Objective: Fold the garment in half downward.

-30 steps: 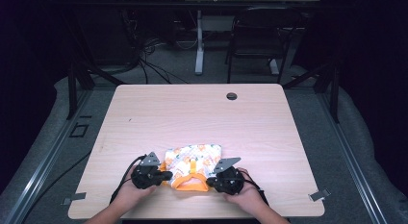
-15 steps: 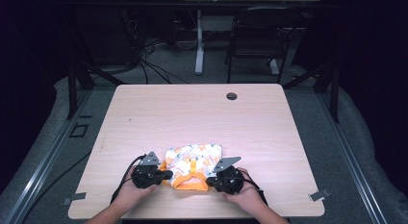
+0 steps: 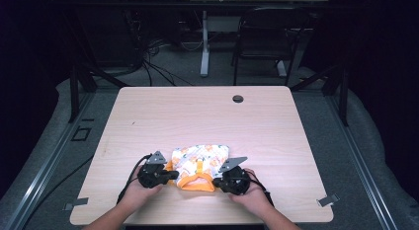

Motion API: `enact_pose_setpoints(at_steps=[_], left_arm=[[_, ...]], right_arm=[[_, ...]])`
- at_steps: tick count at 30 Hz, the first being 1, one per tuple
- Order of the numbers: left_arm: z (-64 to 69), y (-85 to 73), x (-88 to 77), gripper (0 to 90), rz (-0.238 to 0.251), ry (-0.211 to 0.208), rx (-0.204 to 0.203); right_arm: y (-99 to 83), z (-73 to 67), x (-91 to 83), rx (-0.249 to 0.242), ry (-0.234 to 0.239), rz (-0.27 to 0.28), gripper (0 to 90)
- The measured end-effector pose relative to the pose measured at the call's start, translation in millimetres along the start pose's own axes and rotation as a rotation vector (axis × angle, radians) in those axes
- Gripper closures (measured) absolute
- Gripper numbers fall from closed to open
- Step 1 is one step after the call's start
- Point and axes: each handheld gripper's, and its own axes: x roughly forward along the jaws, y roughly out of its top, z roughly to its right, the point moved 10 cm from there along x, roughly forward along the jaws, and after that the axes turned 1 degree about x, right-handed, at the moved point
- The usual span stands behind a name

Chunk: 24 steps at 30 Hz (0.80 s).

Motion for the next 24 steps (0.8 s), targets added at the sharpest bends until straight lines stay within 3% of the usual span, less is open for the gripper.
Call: enact_pose_setpoints(at_steps=[10,19,24], left_arm=[[-6.2,6.3,5.2,88.6,0.016,0.006,-0.036],[-13.1,13.0,9.9,88.8,0.012,0.022,-0.043],[-18.7,17.6,13.3,89.1,0.01,0.031,-0.049]], right_arm=[[2.5,7.0,0.9,0.015,-0.004,-0.004,84.9],[6.0,15.3,3.0,0.047,-0.009,0.008,85.1],[9.7,21.1,4.2,0.037,-0.032,-0.011,85.1]])
